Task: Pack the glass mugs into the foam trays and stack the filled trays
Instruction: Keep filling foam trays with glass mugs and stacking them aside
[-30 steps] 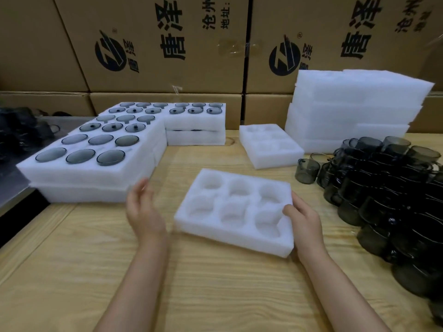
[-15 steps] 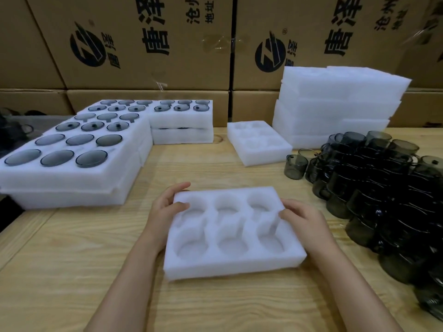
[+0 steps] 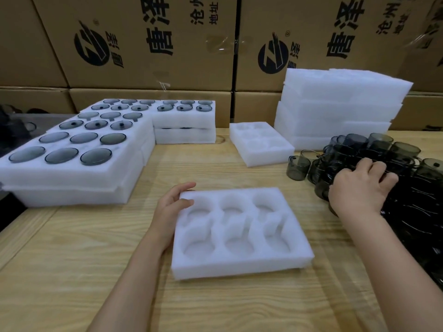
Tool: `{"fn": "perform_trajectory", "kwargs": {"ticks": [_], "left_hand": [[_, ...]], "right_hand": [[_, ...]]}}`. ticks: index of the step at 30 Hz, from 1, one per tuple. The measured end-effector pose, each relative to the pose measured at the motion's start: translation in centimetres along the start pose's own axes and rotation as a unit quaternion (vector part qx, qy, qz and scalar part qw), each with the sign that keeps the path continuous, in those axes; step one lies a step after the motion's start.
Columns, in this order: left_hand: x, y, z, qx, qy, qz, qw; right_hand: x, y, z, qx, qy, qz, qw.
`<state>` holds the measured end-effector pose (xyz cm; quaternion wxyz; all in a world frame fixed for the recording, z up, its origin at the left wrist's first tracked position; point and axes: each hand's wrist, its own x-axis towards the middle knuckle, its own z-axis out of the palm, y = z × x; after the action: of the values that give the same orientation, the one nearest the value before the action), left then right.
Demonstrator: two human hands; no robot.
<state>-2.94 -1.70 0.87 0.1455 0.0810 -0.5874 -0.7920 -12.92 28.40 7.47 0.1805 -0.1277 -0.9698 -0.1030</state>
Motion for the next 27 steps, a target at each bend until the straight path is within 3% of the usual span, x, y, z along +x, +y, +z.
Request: {"fn": "perform_trajectory", "kwargs": {"ticks": [4,7,9,14,18,22,27], "left_hand": [[-0.1,0.1,0.0,-0.002,-0.004,-0.004,1.000],[0.0,0.0,-0.1,-0.006,-0.006,-0.003,1.000],[0.0,0.1,0.0,-0.008,-0.005,-0.005,1.000],[0.0,0.2,-0.1,-0.005,0.020,0.009,1.000],[-0.4,1.5,0.6,0.044,0.056,0.107,0.992],[-1.5,2.7,2.5,0.189,0.069,0.187,0.961],[-3.1,3.8,5.7,0.347,-0.062,0.253,0.901]], "right_hand": [[0.3,0.3,-0.1,0.058,0.006,-0.027,0.998],[-0.9,0.1,-0.6,0.180,0.060,-0.092,0.977],[-2.3,-0.6,-1.8,0.314,0.075,-0.127,0.938],[-6.1,-2.5,-3.4,0.536,-0.020,-0.202,0.819],[-7.8,-2.9,-2.5,0.583,-0.019,-0.222,0.781],[-8.3,-2.7,-2.1,0.616,-0.002,-0.250,0.747],[-9.2,-3.3,-1.6,0.611,-0.020,-0.290,0.737]]}}
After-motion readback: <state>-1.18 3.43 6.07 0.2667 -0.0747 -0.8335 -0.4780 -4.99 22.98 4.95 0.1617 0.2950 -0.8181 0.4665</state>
